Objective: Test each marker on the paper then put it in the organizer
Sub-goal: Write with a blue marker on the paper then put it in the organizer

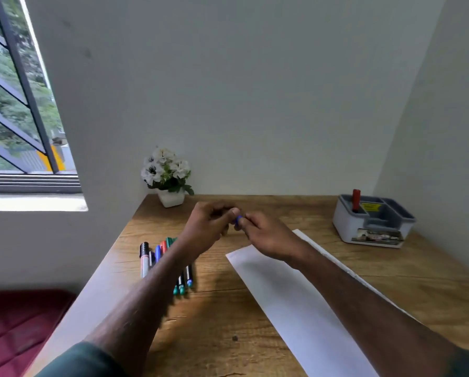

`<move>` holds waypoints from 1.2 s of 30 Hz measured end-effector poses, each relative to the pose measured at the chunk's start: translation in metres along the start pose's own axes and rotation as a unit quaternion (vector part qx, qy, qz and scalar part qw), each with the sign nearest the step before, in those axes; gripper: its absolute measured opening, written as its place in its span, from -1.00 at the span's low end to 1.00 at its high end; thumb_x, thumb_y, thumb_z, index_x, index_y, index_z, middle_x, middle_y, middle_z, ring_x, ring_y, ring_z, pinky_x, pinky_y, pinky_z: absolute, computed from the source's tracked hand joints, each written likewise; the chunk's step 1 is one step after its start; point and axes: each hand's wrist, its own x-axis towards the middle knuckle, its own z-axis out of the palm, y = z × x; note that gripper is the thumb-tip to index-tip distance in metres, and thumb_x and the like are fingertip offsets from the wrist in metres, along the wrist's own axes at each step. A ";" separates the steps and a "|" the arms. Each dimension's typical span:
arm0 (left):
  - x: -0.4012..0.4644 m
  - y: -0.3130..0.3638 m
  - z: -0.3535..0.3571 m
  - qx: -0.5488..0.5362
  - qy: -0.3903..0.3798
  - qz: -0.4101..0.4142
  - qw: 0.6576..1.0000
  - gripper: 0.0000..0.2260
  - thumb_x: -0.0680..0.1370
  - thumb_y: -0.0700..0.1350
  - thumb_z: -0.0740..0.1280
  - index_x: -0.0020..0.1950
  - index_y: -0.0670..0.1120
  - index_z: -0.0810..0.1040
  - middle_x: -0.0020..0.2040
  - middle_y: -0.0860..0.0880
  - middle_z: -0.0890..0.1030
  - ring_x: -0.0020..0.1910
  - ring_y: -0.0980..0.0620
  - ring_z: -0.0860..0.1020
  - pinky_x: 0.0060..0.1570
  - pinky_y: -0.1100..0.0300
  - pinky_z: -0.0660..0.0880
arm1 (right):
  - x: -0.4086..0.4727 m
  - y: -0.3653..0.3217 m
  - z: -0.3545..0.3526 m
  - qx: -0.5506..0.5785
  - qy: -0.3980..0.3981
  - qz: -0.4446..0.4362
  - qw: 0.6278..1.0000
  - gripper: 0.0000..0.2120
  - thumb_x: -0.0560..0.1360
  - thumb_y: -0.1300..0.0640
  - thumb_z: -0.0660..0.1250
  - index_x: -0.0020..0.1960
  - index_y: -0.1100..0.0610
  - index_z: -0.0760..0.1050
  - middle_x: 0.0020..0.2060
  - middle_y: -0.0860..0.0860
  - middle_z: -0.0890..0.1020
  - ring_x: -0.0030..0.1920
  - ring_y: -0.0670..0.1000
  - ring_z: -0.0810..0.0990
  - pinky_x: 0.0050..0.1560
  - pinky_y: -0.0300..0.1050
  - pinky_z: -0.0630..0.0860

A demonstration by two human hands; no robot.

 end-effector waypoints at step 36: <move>0.001 -0.015 -0.016 0.461 -0.060 -0.109 0.879 -0.59 0.41 0.32 0.41 -0.27 0.10 0.30 -0.17 0.10 0.46 -0.05 0.04 0.42 0.14 0.00 0.30 | -0.022 0.039 -0.010 0.232 0.023 -0.103 0.967 -0.72 0.62 0.03 0.34 -0.07 0.26 0.48 -0.27 0.22 0.66 -0.31 0.03 0.62 -0.27 -0.16 0.51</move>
